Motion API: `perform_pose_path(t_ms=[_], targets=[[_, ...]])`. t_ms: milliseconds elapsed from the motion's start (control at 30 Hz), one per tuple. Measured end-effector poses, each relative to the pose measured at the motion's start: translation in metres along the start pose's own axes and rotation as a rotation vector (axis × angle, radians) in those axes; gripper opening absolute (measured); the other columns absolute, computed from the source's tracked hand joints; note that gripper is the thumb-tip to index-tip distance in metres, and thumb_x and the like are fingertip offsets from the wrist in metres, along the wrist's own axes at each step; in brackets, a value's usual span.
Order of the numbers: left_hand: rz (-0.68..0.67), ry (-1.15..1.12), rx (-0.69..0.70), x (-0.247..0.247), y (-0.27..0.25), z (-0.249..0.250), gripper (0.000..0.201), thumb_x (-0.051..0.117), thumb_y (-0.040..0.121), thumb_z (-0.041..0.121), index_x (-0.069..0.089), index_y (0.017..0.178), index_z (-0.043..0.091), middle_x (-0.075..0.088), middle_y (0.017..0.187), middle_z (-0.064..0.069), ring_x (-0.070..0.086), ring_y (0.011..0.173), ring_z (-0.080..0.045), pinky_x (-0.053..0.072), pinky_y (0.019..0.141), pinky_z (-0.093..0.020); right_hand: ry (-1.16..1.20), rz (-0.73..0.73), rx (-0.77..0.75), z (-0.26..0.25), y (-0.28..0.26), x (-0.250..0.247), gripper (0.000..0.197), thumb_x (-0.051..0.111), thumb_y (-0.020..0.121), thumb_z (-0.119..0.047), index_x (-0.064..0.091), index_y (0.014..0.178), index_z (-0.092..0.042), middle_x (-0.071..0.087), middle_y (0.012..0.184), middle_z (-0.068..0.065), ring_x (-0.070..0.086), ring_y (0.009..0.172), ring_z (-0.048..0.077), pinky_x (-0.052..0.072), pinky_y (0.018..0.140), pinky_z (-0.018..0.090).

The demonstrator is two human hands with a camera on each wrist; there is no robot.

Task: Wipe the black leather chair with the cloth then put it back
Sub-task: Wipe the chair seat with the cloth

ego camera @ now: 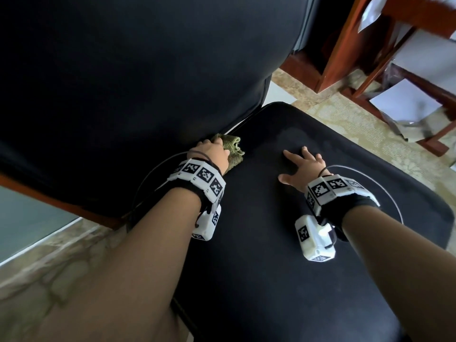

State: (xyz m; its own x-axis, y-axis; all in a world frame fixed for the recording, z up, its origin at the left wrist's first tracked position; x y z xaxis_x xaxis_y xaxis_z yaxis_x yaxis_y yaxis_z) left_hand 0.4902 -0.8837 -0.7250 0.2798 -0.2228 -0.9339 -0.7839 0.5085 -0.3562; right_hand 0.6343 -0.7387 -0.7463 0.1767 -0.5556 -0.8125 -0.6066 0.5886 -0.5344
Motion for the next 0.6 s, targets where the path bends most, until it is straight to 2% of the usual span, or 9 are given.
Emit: perform_pose_path(t_ms=[233, 467, 600], targets=[[0.01, -0.053, -0.053, 0.011, -0.017, -0.022, 0.047, 0.026, 0.102, 0.036, 0.025, 0.143, 0.013, 0.037, 0.141, -0.014, 0.036, 0.129, -0.029, 0.036, 0.096, -0.043, -0.05, 0.033, -0.027, -0.002, 0.0, 0.002, 0.072, 0.055, 0.088, -0.048, 0.01, 0.144, -0.046, -0.006, 0.157, -0.005, -0.007, 0.143, 0.03, 0.015, 0.112, 0.056], [0.072, -0.136, 0.014, 0.014, -0.022, -0.027, 0.052, 0.028, 0.099, 0.036, 0.014, 0.149, 0.026, 0.031, 0.145, -0.011, 0.034, 0.129, -0.027, 0.036, 0.096, -0.042, -0.091, 0.076, -0.008, -0.003, -0.014, 0.008, 0.067, 0.043, 0.093, -0.051, 0.001, 0.144, -0.046, -0.011, 0.156, -0.005, -0.009, 0.143, 0.027, 0.013, 0.11, 0.06], [0.079, -0.134, 0.013, 0.012, -0.019, -0.021, 0.052, 0.029, 0.099, 0.035, 0.015, 0.148, 0.026, 0.032, 0.144, -0.011, 0.036, 0.128, -0.028, 0.036, 0.095, -0.041, -0.083, 0.055, 0.007, -0.006, -0.024, 0.015, 0.068, 0.041, 0.09, -0.057, 0.0, 0.143, -0.048, -0.016, 0.156, -0.001, -0.014, 0.142, 0.029, 0.008, 0.107, 0.063]])
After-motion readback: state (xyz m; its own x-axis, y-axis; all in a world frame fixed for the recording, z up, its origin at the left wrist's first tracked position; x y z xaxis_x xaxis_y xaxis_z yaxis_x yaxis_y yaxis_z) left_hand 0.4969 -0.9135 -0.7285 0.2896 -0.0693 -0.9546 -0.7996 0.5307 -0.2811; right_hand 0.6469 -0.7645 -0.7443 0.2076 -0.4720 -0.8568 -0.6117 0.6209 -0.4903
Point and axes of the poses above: each hand's wrist, its own y-axis towards the middle knuckle, its own x-axis out of the palm, z = x × y, the point moved 3 cm from there along y, towards the middle knuckle
